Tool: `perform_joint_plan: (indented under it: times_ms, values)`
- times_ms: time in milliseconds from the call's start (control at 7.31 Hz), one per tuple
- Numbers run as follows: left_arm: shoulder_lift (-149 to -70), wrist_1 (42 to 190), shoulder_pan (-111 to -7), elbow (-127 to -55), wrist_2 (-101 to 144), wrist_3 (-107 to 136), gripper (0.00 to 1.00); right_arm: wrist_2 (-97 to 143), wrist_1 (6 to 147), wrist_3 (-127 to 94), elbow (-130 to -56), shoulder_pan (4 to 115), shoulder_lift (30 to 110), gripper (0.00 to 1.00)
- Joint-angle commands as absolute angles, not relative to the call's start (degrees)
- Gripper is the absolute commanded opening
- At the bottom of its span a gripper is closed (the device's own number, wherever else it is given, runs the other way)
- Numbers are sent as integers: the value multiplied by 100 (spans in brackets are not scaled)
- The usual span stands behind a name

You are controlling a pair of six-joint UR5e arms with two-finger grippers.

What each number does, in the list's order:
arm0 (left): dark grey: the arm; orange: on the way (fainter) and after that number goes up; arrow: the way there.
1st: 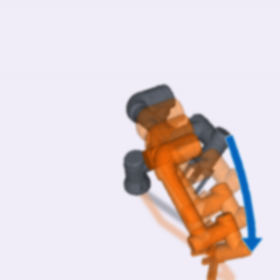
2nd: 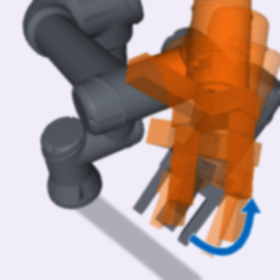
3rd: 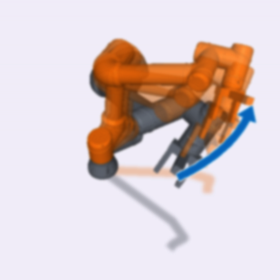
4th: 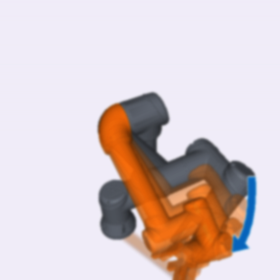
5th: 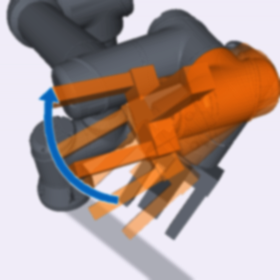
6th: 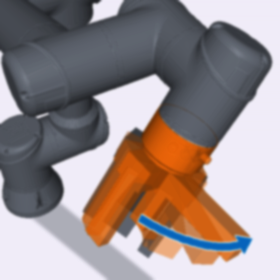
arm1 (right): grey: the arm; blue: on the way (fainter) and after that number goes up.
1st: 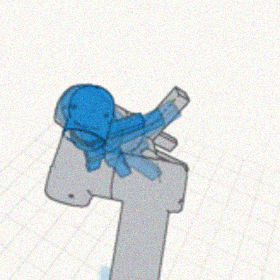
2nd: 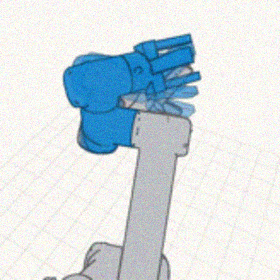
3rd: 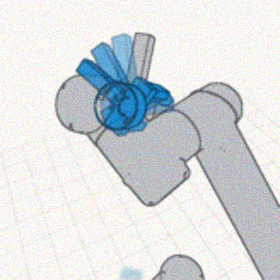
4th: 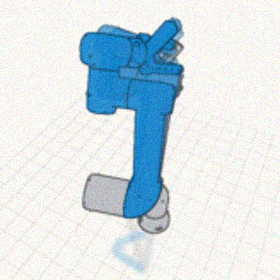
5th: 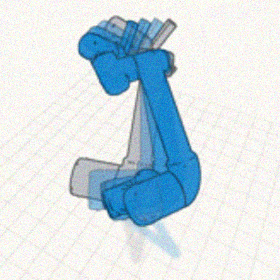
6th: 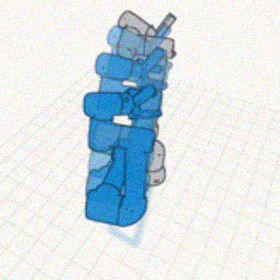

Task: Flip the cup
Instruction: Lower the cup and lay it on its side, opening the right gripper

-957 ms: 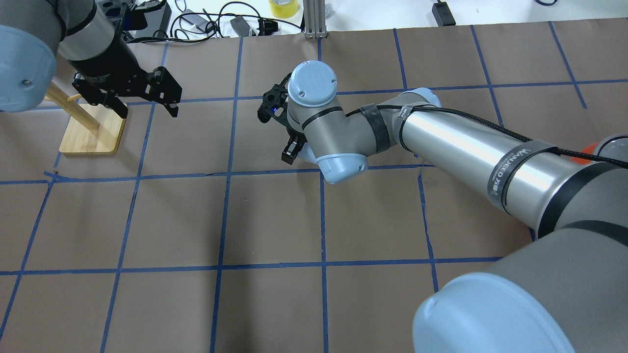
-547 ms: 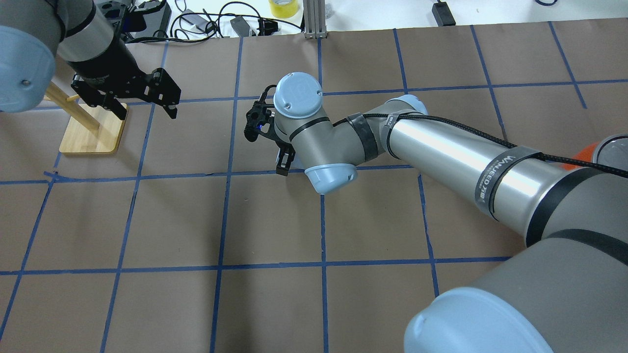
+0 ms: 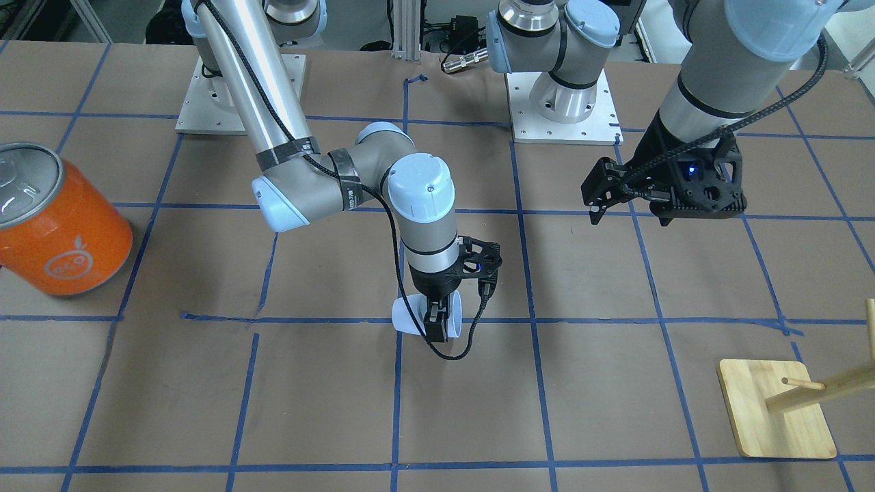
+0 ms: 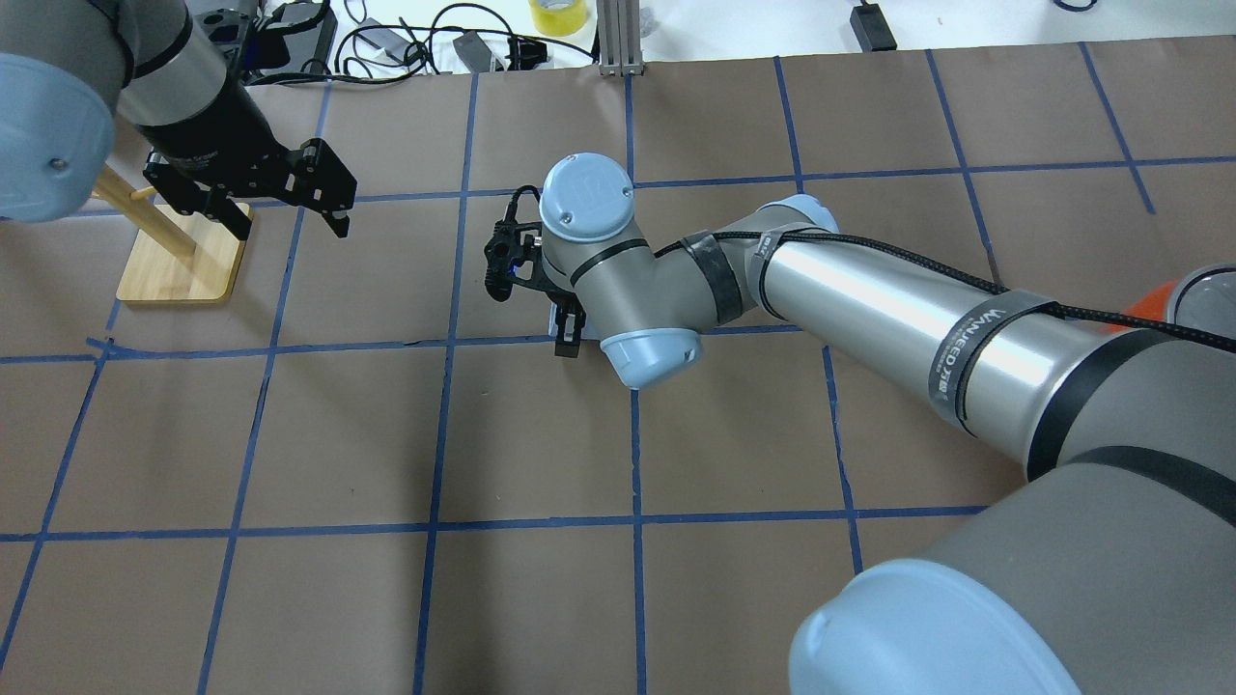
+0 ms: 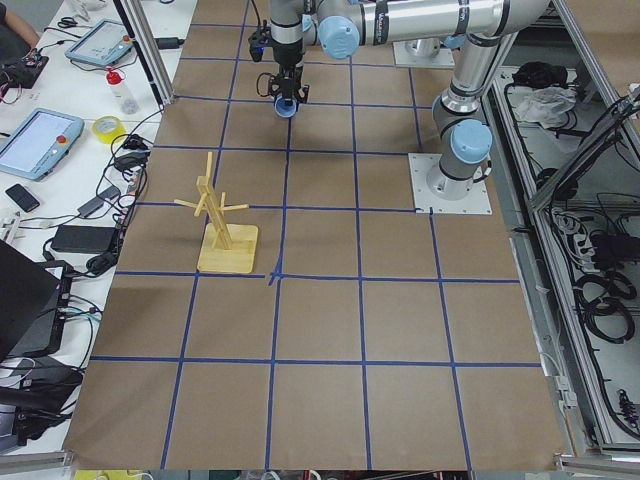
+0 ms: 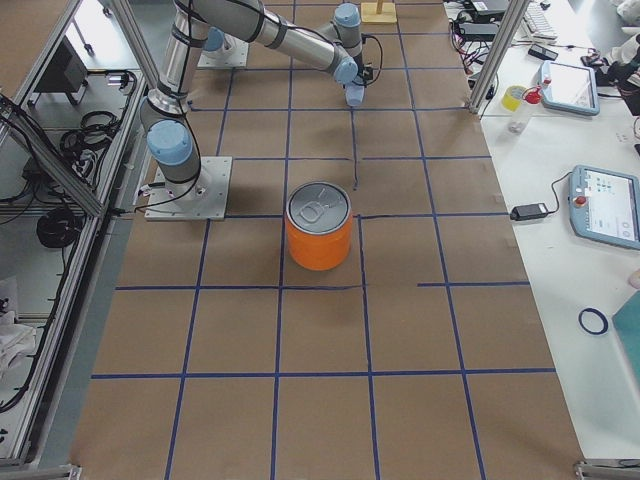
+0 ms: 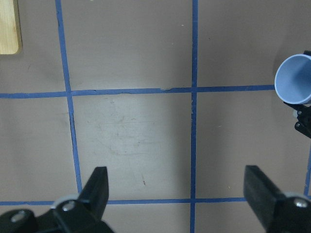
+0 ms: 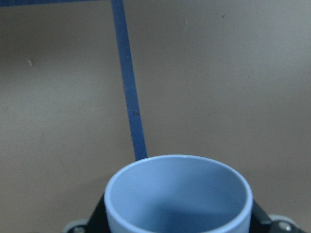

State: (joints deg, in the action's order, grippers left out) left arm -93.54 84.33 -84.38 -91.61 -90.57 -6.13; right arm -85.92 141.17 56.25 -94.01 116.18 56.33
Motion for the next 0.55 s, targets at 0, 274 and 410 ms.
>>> perform_joint_plan:
  times_ms: [0, 274, 410]
  values:
    - [-9430, 8420, -8437, -9176, -9053, -615, 100, -8464, 14133, 5634, -9404, 11610, 5547, 82]
    - [-9352, 8429, -8446, -9176, -9062, -615, 100, -8481, 14115, 5642, -9396, 11584, 5537, 100]
    - [-9352, 8429, -8446, -9158, -9053, -615, 100, -8473, 13724, 5651, -9300, 11549, 5633, 100]
